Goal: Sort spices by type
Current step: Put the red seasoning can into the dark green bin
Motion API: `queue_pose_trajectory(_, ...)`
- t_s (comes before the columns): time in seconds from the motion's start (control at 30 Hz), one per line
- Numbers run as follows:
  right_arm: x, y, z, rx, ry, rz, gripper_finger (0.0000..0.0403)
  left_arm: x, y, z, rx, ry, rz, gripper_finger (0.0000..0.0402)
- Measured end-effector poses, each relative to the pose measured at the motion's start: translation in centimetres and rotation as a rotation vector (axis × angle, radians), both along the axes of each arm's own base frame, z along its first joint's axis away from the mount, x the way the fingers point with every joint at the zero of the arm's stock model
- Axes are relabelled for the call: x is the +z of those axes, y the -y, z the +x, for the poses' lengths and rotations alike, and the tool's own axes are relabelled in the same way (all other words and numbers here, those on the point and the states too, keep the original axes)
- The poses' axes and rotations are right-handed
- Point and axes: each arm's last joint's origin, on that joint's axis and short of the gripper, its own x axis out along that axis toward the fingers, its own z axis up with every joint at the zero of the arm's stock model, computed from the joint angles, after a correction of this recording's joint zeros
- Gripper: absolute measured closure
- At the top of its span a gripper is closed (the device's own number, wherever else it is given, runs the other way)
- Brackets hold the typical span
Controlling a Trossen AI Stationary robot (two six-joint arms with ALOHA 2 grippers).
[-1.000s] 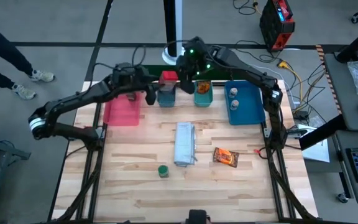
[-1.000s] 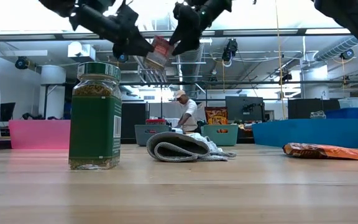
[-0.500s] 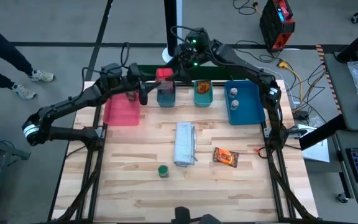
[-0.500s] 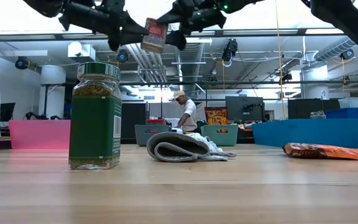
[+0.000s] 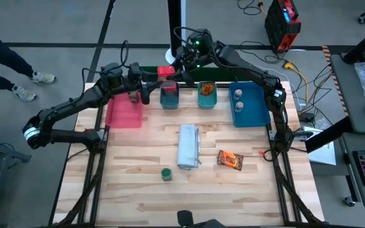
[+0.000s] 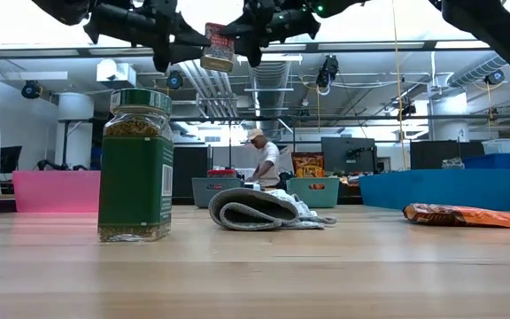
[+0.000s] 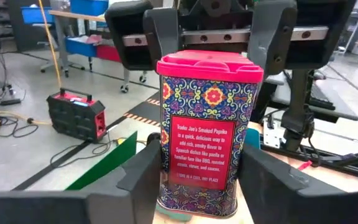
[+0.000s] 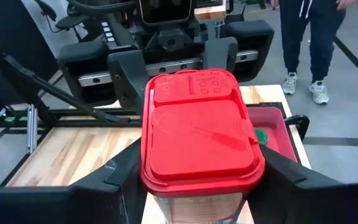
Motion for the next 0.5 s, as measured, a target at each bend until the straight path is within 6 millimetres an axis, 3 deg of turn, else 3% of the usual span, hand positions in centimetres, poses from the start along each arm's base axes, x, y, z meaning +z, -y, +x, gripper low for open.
queue_pose_trajectory(0.13, -0.2, 0.7, -0.3, -0.051, -0.017, -0.013, 0.0205, -0.4, -0.1, -0.1, 0.056, -0.035, -0.025, 0.0184)
queue_pose_trajectory(0.3, -1.6, 3.0, -1.5, -0.114, -0.056, -0.007, 0.0205, -0.8, -0.5, -0.6, 0.184, -0.104, -0.055, 0.0160)
queue_pose_trajectory(0.5, -8.6, 5.1, -2.2, -0.142, -0.185, 0.037, 0.0205, 0.0, -0.6, -1.5, 0.373, -0.163, -0.051, 0.0156)
